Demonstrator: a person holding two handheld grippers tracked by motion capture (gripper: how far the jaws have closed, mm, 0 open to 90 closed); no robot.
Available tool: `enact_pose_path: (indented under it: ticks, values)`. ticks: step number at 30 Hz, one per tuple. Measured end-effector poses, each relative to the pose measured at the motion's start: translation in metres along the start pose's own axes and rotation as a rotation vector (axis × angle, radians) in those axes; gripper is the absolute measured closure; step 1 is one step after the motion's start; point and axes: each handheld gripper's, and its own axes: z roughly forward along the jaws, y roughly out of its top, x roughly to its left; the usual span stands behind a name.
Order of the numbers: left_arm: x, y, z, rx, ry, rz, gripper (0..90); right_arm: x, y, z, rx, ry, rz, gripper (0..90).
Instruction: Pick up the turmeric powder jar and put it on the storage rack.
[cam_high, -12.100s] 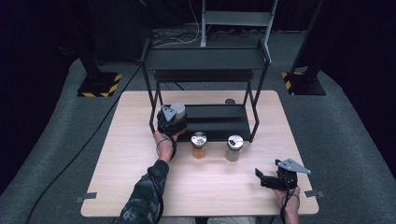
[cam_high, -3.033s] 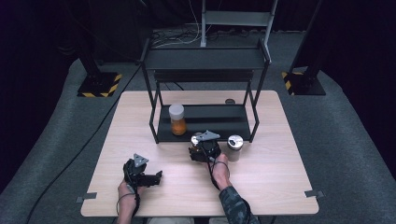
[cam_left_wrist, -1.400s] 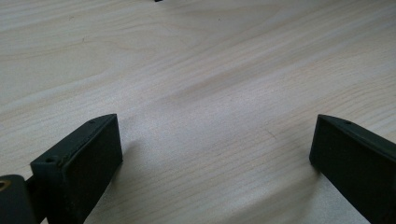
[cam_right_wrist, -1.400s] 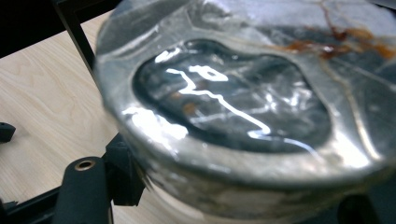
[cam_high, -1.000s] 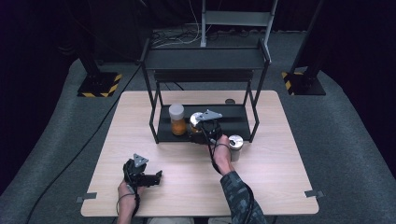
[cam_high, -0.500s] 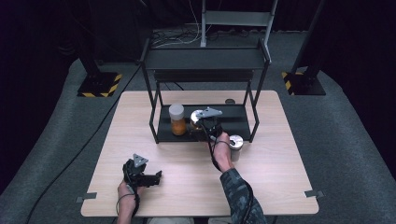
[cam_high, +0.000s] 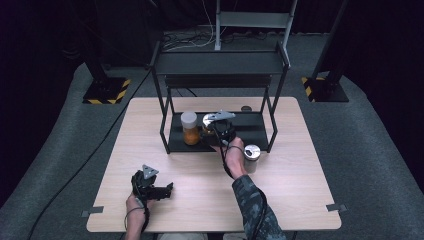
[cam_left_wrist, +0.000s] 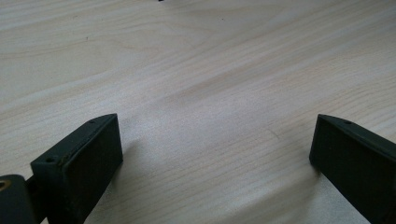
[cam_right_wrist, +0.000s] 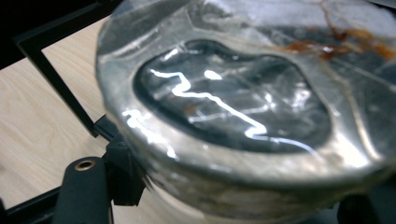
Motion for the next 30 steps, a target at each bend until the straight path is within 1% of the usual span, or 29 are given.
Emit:
enact_pose_path:
  ticks: [4, 6, 12, 22, 30]
  values:
    - [0.0, 0.0, 0.0, 0.0, 0.001, 0.001, 2.3, -0.001, 0.001, -0.003, 0.001, -0.013, 0.007, 31.2]
    - [0.0, 0.0, 0.0, 0.001, 0.002, 0.002, 2.2, -0.003, 0.002, -0.003, 0.003, -0.016, 0.022, 31.2]
    - [0.0, 0.0, 0.0, 0.001, 0.002, 0.001, 2.2, -0.006, 0.001, -0.001, 0.006, -0.029, 0.028, 31.2]
    - [0.001, 0.0, 0.0, 0.002, -0.002, 0.003, 1.9, -0.009, -0.001, 0.016, 0.024, -0.052, 0.068, 31.2]
    - [0.0, 0.0, 0.0, 0.002, -0.002, 0.002, 1.9, -0.01, -0.003, 0.03, 0.037, -0.06, 0.078, 31.2]
